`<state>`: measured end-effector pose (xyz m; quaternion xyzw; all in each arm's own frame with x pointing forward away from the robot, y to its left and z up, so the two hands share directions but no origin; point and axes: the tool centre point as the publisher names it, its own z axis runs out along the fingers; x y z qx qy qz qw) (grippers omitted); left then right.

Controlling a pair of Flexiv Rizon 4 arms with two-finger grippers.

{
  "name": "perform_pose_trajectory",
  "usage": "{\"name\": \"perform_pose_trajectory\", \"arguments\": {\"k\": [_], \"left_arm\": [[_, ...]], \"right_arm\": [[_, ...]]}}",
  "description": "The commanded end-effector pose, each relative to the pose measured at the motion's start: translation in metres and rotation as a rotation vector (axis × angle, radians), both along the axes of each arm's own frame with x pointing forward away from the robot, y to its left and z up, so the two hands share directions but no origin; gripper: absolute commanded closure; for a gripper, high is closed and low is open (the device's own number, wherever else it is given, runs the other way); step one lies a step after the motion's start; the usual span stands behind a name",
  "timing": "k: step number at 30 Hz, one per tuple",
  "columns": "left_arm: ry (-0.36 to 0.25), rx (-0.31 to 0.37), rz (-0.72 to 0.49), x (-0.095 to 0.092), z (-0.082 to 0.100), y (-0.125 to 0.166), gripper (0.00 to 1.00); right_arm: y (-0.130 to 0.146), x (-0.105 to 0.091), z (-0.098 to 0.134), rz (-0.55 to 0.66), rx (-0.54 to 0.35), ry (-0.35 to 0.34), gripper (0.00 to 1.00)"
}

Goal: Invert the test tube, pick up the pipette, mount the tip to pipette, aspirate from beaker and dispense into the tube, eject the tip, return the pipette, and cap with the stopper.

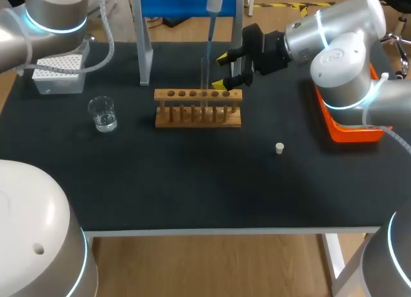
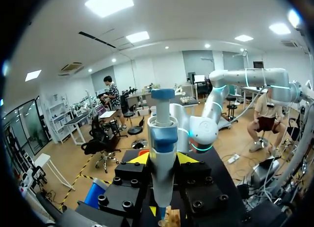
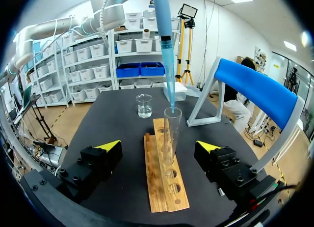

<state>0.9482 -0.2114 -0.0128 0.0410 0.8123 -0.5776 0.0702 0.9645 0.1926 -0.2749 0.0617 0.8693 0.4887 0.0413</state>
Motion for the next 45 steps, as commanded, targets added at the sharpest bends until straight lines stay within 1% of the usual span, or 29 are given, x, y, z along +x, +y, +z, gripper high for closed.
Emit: {"name": "perform_pose_trajectory", "arguments": {"k": [1,8,15,20,24,27,29,30,36,39,42,45], "left_arm": [[-0.006,-0.003,0.01,-0.005,0.001,0.004,1.0],[-0.002,0.001,0.015,-0.006,0.003,0.007,1.0],[-0.011,0.008,0.023,-0.009,0.008,0.011,1.0],[-0.001,0.015,0.044,-0.015,0.006,0.022,1.0],[0.013,0.024,0.065,-0.026,0.0,0.033,1.0],[0.022,0.027,0.086,-0.04,-0.008,0.04,1.0],[0.019,0.015,0.097,-0.05,-0.015,0.044,1.0],[0.021,0.025,0.105,-0.056,-0.02,0.046,1.0],[0.051,0.021,0.125,-0.09,-0.051,0.055,1.0],[0.046,0.015,0.125,-0.105,-0.064,0.055,1.0],[0.02,-0.008,0.136,-0.119,-0.077,0.056,1.0],[0.009,-0.024,0.136,-0.129,-0.086,0.052,1.0]], "right_arm": [[0.0,0.0,0.0,0.001,-0.001,0.001,0.0],[0.0,0.0,0.0,0.001,-0.001,0.001,0.0],[0.0,0.0,0.0,0.001,-0.001,0.001,0.0],[0.0,0.0,0.0,0.001,-0.001,0.001,0.0],[0.0,0.0,0.0,0.001,-0.001,0.001,0.0],[0.0,0.0,0.0,0.001,-0.001,0.001,0.0],[0.0,0.0,0.0,0.001,-0.001,0.001,0.0],[0.0,0.0,0.0,0.001,-0.001,0.001,0.0],[0.0,0.0,0.0,0.001,-0.001,0.001,0.0],[0.0,0.0,0.0,0.001,-0.001,0.001,0.0],[0.0,0.0,0.0,0.001,-0.001,0.001,0.0],[0.0,0.0,0.0,0.001,-0.001,0.001,0.0]]}}
